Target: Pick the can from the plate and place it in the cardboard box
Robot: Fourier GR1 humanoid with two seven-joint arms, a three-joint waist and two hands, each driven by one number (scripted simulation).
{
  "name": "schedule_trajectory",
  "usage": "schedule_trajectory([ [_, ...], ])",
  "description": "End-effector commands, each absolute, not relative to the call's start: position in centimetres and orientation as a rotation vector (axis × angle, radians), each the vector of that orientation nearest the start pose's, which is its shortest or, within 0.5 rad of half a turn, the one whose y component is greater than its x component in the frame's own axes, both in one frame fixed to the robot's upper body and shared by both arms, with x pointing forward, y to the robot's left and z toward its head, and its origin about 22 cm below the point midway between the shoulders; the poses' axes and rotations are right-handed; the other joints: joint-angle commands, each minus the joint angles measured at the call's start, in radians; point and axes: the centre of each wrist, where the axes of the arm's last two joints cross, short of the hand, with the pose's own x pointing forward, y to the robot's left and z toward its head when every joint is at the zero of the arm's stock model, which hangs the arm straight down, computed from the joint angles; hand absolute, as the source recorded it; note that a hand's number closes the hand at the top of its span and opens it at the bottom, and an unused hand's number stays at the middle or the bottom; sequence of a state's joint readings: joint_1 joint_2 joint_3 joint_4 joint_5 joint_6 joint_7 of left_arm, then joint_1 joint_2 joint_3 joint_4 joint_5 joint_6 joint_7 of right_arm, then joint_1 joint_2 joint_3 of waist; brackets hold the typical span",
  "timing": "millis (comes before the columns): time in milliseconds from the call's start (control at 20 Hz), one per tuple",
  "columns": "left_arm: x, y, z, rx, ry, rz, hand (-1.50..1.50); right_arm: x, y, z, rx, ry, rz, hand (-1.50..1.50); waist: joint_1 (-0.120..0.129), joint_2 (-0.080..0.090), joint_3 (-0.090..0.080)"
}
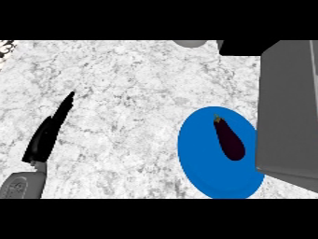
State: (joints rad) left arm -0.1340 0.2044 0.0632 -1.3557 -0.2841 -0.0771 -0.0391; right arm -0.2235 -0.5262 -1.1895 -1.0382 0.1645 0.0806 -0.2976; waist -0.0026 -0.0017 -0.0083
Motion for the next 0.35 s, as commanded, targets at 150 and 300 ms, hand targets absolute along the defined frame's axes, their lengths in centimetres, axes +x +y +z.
schedule_trajectory([
  [150, 27.9, 29.9, 0.3, 0.308, -1.466, -0.416, 0.00, 10.3, -59.9, 4.7, -1.101, -1.569, -0.558, -1.50, 0.001, 0.004, 0.010],
  [300, 27.2, 29.0, -0.5, 0.321, -1.491, -0.418, 0.00, 10.0, -59.8, 3.1, -1.124, -1.571, -0.517, -1.50, 0.005, 0.003, 0.010],
])
